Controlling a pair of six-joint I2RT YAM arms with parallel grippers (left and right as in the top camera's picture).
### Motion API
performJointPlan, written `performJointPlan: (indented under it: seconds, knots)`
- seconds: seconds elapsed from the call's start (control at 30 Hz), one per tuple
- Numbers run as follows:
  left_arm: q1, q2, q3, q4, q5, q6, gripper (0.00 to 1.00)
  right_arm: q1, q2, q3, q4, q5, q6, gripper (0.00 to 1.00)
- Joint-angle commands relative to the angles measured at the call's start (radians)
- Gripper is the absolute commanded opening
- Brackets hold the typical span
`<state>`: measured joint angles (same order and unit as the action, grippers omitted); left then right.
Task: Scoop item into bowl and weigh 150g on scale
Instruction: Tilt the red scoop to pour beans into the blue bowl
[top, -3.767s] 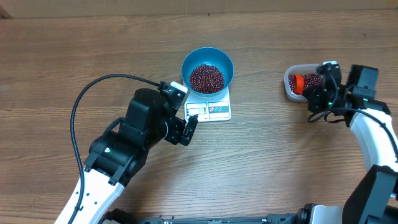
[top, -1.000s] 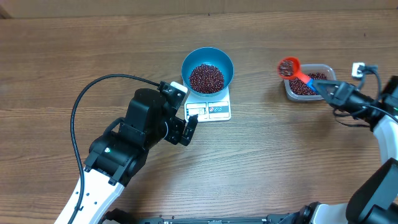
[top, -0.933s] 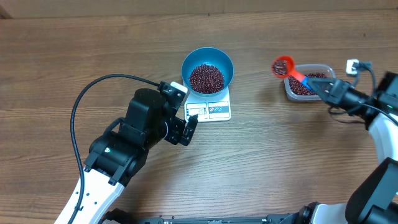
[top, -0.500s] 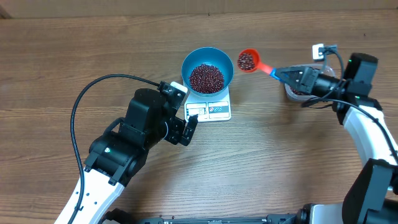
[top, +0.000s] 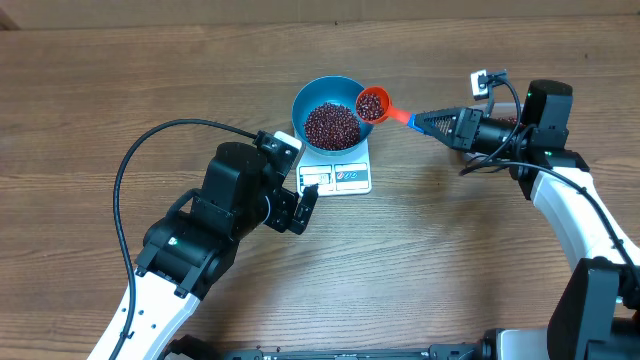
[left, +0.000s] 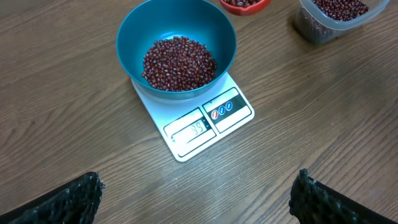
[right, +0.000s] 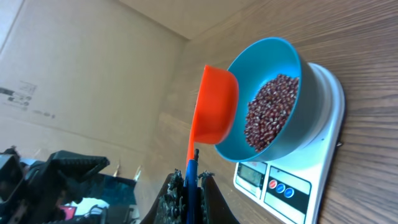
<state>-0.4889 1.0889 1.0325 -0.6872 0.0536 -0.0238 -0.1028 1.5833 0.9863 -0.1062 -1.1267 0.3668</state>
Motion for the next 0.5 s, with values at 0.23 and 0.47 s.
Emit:
performJointPlan:
  seconds: [0.23,0.47]
  knots:
    - [0.005,0.003,-0.002,0.003,0.014,-0.010,0.99,0.033,0.007,0.015,0.034,0.140,-0.034,0.04]
    - [0.005,0.003,-0.002,0.003,0.014,-0.010,1.00,0.118,0.007,0.015,0.039,0.280,-0.085,0.04]
